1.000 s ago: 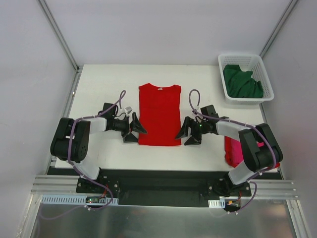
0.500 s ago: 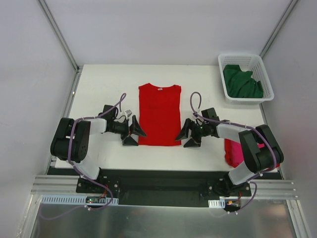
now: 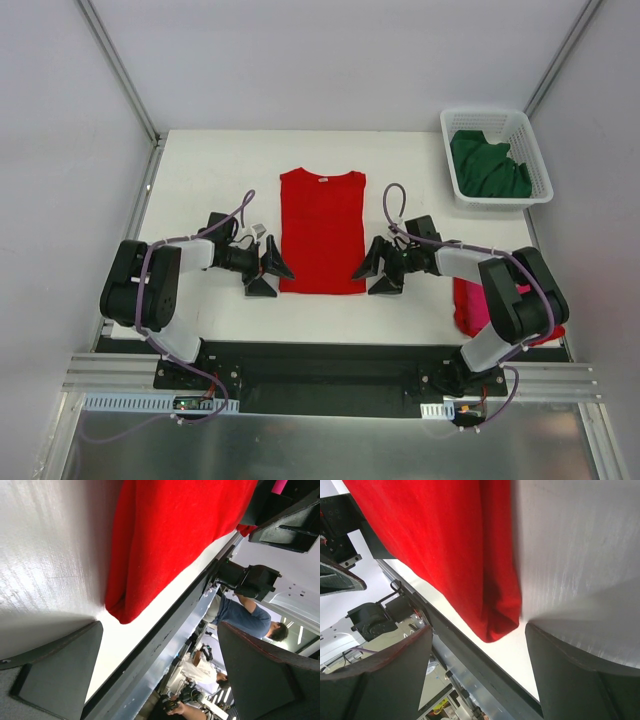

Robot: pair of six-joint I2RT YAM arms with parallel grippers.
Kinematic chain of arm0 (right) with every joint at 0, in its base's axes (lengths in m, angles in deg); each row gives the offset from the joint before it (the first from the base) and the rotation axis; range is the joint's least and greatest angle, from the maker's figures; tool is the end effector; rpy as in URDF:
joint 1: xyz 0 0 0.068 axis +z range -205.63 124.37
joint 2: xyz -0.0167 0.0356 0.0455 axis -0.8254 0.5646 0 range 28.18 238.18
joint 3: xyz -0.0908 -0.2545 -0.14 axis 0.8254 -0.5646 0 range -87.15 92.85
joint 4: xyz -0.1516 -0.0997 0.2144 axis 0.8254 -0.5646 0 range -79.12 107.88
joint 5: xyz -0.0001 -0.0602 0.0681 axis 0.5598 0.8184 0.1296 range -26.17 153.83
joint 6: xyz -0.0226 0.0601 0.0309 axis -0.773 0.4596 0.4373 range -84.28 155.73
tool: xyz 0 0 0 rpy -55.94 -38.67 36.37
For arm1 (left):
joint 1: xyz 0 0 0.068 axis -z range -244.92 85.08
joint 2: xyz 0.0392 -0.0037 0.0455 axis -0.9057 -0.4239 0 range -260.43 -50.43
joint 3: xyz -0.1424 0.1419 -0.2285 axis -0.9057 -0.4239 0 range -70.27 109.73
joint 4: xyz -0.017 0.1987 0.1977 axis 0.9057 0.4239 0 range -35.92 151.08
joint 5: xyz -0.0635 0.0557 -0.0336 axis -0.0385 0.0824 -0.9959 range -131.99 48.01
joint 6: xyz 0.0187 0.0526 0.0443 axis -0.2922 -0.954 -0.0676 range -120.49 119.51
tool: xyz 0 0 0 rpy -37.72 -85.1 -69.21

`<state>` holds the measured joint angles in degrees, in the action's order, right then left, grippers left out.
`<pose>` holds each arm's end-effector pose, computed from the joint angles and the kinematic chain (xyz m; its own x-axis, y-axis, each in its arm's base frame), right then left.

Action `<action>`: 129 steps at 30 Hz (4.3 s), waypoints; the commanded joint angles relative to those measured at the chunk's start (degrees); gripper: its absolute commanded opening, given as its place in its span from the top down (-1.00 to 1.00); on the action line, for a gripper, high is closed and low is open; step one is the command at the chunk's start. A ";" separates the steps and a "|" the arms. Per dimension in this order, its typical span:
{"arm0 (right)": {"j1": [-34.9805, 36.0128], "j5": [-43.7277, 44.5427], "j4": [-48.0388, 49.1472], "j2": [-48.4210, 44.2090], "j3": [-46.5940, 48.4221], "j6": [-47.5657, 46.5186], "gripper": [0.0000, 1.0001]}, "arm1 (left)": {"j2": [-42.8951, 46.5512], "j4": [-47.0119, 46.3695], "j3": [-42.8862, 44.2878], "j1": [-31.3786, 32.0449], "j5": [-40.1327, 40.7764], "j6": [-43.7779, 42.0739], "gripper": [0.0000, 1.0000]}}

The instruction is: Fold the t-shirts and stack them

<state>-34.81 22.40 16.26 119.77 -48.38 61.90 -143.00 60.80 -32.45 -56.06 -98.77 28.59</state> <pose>0.2713 0.1447 0.1385 -0.9587 -0.0106 -0.2844 -0.2264 0.6338 0.7396 0.2753 -0.0925 0.1342 -0.9915 -0.1151 -0.0602 -0.0032 0.4851 -0.8745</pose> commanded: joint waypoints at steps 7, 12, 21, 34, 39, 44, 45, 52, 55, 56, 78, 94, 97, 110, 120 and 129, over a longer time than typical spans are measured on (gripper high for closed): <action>0.01 -0.32 4.00 2.63 0.96 1.42 -0.57 | -3.75 0.31 2.60 -0.78 0.00 -2.45 -0.99; 0.54 -0.32 3.83 2.63 1.05 1.51 -0.56 | -4.72 -1.09 2.52 -0.78 -0.53 -1.75 -0.99; 1.24 0.21 2.68 2.71 1.05 1.16 -0.52 | -5.25 -3.20 0.41 -0.69 -1.06 -0.69 -0.99; 1.94 0.47 2.33 2.89 1.23 1.42 -0.26 | -5.51 -4.00 -0.47 0.10 -0.97 -0.08 -0.71; 1.95 0.56 1.81 3.24 1.84 0.99 -0.21 | -5.69 -4.00 -0.56 0.01 -1.15 -0.08 -0.26; 1.94 0.47 0.31 3.15 2.37 0.55 0.14 | -5.77 -3.91 -0.65 0.10 -1.06 -0.16 0.30; 1.94 0.56 0.31 3.15 2.46 0.55 0.19 | -5.77 -4.00 -0.65 0.10 -1.06 -0.16 0.34; 1.86 0.39 -0.22 3.15 2.63 0.19 0.45 | -6.21 -3.91 -0.47 0.10 -0.97 -0.34 0.63; 1.94 0.39 -0.48 3.24 2.55 0.02 0.60 | -6.30 -3.91 -0.47 0.10 -0.88 -0.34 1.00; 1.94 0.47 -0.39 3.42 2.55 0.02 0.65 | -6.39 -3.91 -0.47 0.10 -0.97 -0.34 1.00; 3.17 1.00 -5.23 -3.96 -1.05 0.02 0.98 | 2.57 -2.24 -4.07 3.00 0.61 6.24 1.00; 10.03 4.42 -8.47 -16.43 -8.88 4.23 0.98 | 14.69 -1.89 -13.47 10.90 3.60 12.93 1.00; 11.43 5.39 -9.79 -19.07 -10.20 5.02 0.98 | 17.06 -1.80 -15.14 12.84 4.04 14.16 1.00; 19.08 10.49 -11.47 -28.48 -16.26 10.56 0.98 | 28.06 1.54 -22.18 14.78 5.97 16.36 1.00; 20.93 12.34 -14.37 -29.89 -13.37 10.74 0.98 | 29.73 4.44 -18.41 15.04 6.41 16.80 1.00; 20.84 14.79 -24.12 -28.92 -3.70 5.03 0.99 | 30.44 9.88 -9.35 15.13 7.29 16.36 1.00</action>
<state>-14.11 35.23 -2.41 91.14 -57.41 69.90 -113.67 67.27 -46.24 -41.59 -92.32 45.18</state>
